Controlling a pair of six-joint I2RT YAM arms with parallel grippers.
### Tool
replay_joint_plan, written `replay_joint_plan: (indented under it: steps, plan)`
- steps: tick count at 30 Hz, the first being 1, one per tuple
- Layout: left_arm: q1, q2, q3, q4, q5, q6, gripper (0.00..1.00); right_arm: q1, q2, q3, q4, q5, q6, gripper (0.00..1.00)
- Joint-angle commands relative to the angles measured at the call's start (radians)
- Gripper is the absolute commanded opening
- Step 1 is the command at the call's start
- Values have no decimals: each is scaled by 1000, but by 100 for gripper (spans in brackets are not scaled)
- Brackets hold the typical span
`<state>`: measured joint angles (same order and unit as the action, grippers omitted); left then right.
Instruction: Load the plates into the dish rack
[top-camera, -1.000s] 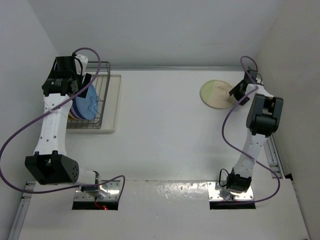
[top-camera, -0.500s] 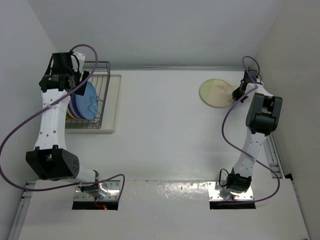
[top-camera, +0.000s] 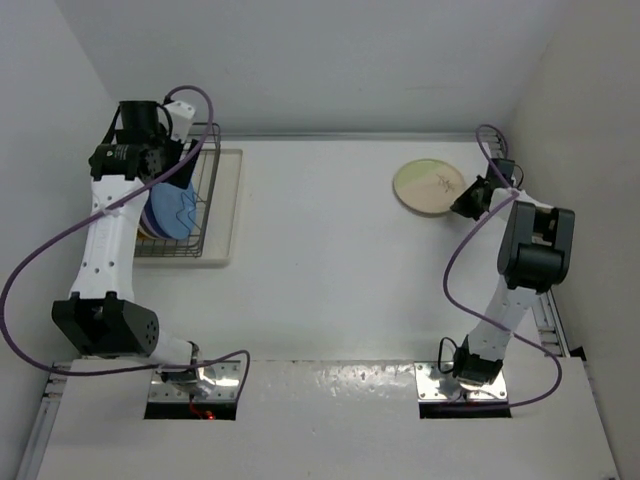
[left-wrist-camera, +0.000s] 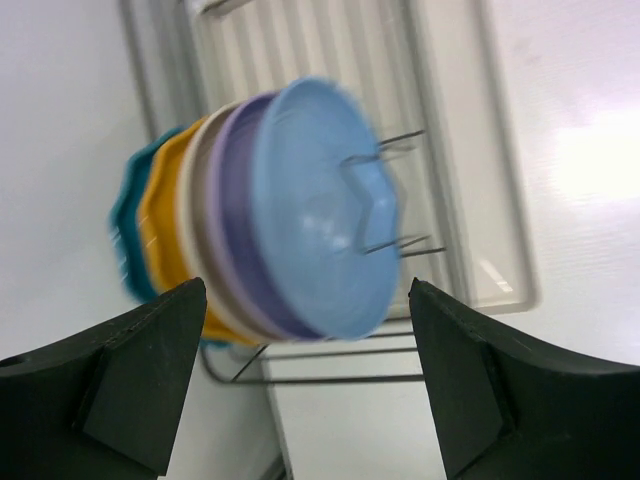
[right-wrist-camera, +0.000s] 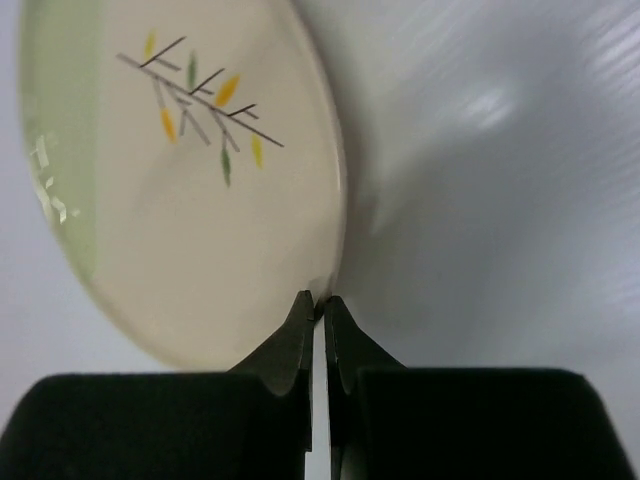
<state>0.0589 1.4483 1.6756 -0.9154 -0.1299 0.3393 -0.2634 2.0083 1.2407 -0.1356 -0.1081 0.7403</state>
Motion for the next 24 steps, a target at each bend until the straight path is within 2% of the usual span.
replay_joint_plan:
  steps: [1, 4, 11, 18, 24]
  plan:
    - [-71, 23, 41, -14, 130, 10, 88, 13, -166, -122, 155, -143, -18, 0]
    - [-169, 63, 41, -14, 150, 10, 88, 29, -290, -268, 229, -211, 22, 0]
    - [-321, 133, 19, -14, 211, 0, 88, 73, -402, -438, 252, -216, 50, 0]
    - [-438, 269, -39, -4, 449, -45, 88, 105, -522, -621, 289, -229, 68, 0]
    - [-510, 431, 27, 24, 575, -66, 88, 158, -635, -693, 258, -226, 28, 0]
